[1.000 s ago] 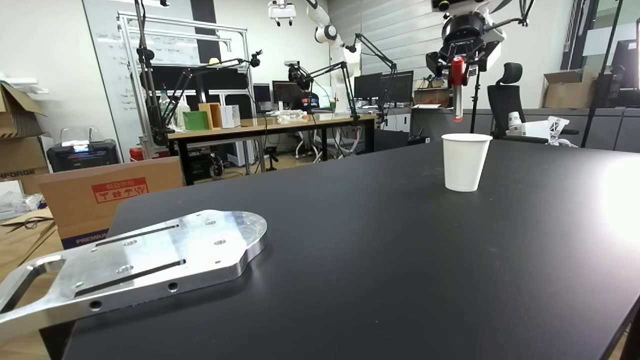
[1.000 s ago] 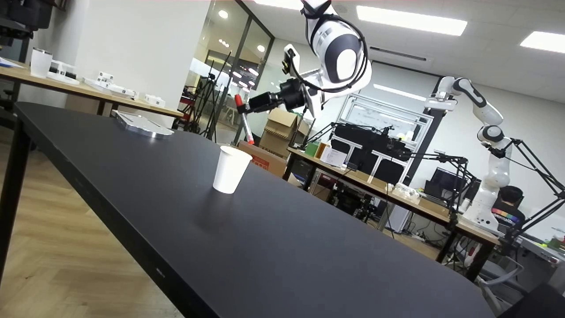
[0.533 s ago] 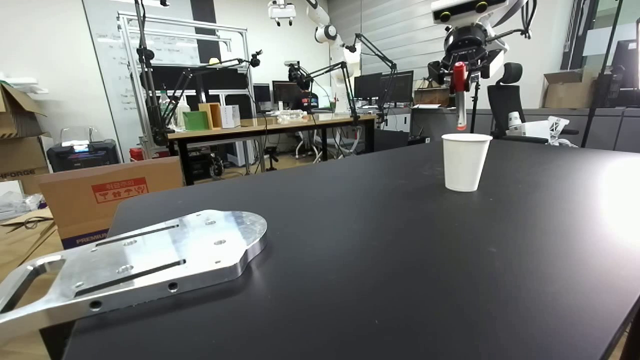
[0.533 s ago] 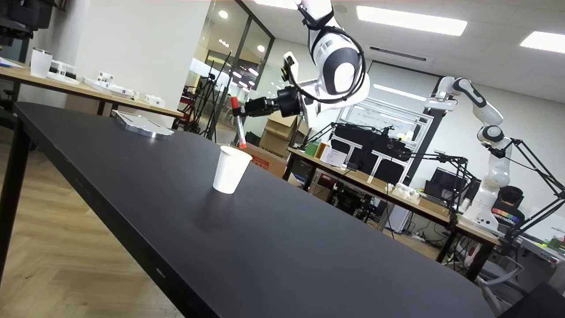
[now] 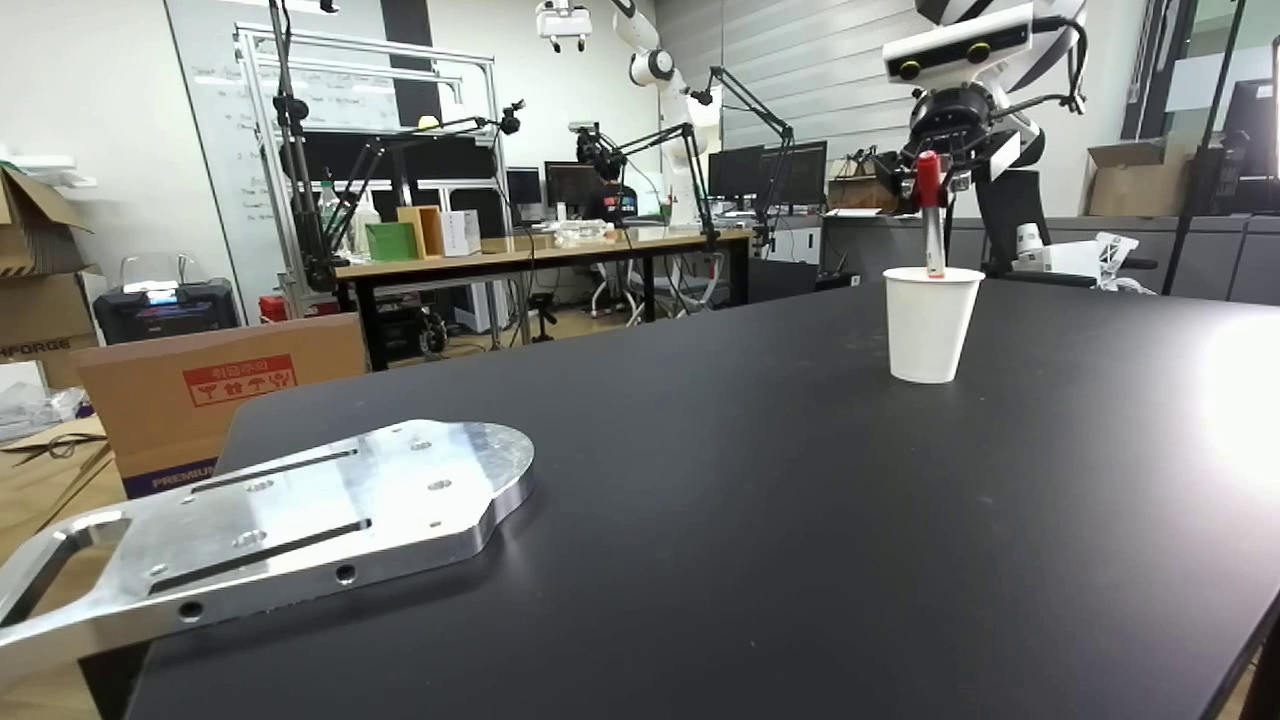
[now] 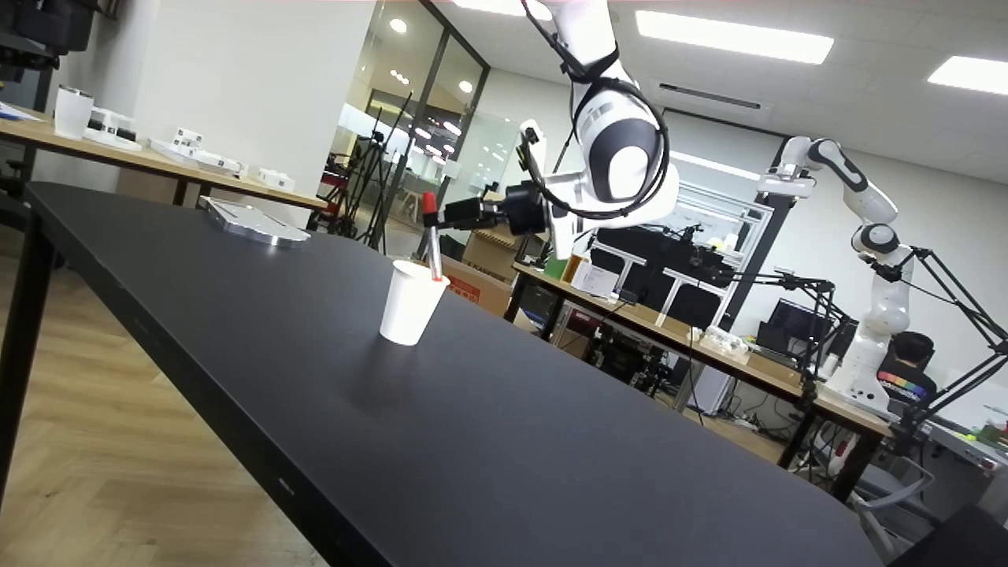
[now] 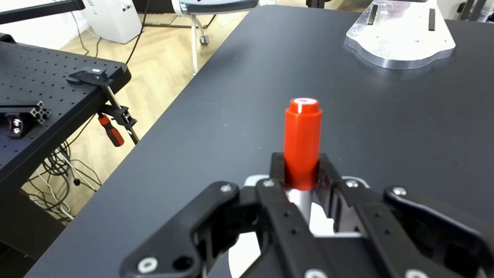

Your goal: Put the marker inside the mug cup

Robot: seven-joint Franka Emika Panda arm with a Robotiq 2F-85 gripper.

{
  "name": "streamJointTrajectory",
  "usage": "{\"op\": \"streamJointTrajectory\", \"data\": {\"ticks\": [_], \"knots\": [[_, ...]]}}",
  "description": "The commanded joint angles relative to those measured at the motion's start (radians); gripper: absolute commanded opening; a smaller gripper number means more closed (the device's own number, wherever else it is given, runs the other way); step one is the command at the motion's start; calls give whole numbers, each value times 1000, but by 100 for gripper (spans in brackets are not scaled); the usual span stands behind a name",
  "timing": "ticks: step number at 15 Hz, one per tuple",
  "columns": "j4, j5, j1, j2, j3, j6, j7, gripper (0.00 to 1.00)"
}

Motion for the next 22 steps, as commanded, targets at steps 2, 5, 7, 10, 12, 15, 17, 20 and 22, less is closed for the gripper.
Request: {"op": "streamJointTrajectory", "data": {"ticks": [2, 5, 7, 10, 12, 15, 17, 20, 22], "knots": [[46, 54, -14, 74, 5, -12, 16, 6], [48, 74, -10, 101, 4, -5, 9, 6], [49, 82, -7, 109, 2, 2, 6, 6], [53, 76, -4, 110, 1, -7, 0, 48], [54, 75, -4, 100, 2, -10, -6, 54], [65, 75, -4, 85, 3, -13, -8, 76], [72, 74, -4, 67, 5, -17, -12, 88], [62, 74, -2, 32, 7, -19, -27, 100], [58, 74, -6, 15, 8, -33, -35, 100]]}}
